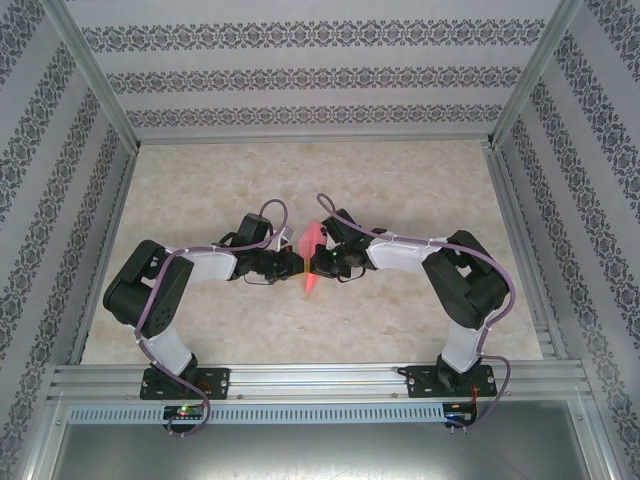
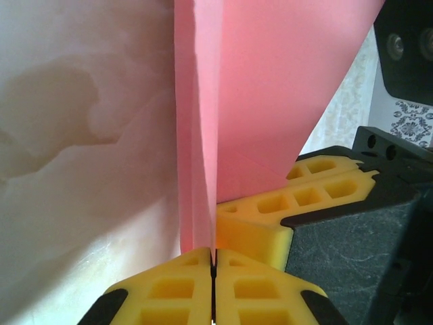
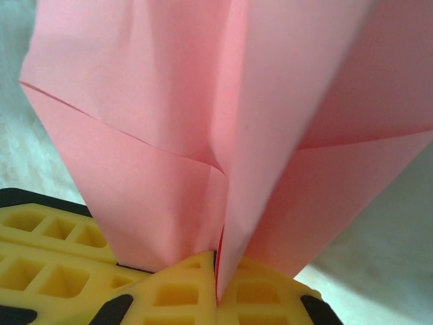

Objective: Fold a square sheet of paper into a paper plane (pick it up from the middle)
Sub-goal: Move the paper to the center of the table.

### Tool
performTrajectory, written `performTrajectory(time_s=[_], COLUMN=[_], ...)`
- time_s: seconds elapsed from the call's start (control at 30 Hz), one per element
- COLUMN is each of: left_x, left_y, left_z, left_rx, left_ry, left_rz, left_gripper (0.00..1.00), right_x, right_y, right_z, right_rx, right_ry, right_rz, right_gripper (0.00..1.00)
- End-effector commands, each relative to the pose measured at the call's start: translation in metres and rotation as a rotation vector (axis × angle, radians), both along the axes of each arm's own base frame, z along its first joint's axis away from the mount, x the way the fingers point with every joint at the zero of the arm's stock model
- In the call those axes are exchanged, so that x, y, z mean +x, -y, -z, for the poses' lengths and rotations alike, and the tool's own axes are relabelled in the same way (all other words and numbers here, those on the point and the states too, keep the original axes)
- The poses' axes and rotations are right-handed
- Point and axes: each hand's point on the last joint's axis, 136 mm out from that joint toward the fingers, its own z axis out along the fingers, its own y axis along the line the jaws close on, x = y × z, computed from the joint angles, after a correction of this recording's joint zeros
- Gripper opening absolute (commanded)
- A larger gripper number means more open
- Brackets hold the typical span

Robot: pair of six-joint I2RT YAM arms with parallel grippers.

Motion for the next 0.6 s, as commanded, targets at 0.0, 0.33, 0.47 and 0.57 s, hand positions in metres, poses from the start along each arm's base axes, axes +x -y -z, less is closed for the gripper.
performTrajectory(time_s=[0.0,0.33,0.47,0.57], left_x=[0.011,0.012,0.009,0.008], left_y=[0.003,-0.001,0.0,-0.001], left_z=[-0.009,-0.011,-0.009,-0.012], left_rx=[-0.069,-0.055,-0.049,-0.048], left_ry=[0.001,-0.016,-0.026,-0.018], left_rz=[-0.045,-0.077,-0.062,-0.057], left_gripper=[0.1,0.11,0.15,0.21], right_x=[-0.005,0.0,0.003,0.004], right_y=[0.003,0.002,0.006,0.011], right_z=[-0.001,-0.007,-0.011,-0.012], right_rx=[-0.008,0.112,0.111,0.105], right_ry=[0.006,-0.012,-0.007,-0.007], right_rz=[0.007,0.069,0.075,0.089], right_gripper=[0.0,0.0,0.0,0.0])
